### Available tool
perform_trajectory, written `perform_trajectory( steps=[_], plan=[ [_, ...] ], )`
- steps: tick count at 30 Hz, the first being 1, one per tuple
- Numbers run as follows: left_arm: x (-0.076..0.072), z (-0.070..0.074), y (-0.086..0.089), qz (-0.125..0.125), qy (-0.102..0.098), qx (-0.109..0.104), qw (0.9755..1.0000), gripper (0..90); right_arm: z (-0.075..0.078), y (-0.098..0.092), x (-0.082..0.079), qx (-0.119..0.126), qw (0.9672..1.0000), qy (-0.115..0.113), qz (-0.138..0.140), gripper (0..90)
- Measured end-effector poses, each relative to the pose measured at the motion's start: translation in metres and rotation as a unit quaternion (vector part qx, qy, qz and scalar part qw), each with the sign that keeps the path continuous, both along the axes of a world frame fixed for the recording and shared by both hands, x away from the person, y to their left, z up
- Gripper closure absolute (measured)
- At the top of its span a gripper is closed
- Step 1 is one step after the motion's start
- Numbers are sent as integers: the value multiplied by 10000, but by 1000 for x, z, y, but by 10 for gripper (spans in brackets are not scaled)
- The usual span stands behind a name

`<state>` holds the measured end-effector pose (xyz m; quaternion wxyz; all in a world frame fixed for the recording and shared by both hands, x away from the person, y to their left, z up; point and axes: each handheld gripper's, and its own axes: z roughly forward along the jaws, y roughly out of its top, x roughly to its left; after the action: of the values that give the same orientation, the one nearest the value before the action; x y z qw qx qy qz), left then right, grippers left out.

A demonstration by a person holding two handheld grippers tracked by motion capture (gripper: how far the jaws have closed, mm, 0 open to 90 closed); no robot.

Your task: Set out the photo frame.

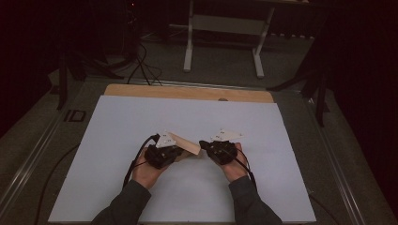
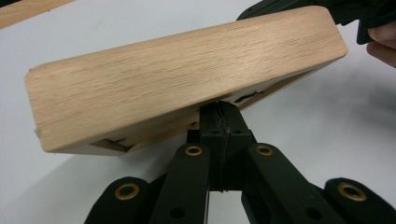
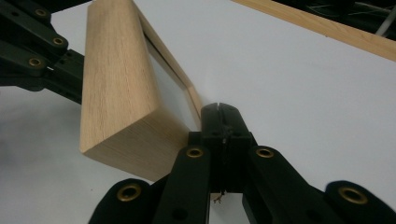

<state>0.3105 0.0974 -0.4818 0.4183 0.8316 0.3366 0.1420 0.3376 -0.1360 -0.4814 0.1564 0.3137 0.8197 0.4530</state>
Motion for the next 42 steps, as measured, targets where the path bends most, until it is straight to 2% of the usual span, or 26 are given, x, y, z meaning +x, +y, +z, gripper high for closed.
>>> perform_trajectory(
  steps=[23, 42],
  plan=[
    [4, -2, 4, 90, -3, 73, 9999, 897, 0, 6, -7, -65, 9998, -54, 172, 899],
    [9, -4, 8, 181, -19, 20, 9998, 898, -2, 10, -12, -48, 9995, 15, 315, 899]
  ],
)
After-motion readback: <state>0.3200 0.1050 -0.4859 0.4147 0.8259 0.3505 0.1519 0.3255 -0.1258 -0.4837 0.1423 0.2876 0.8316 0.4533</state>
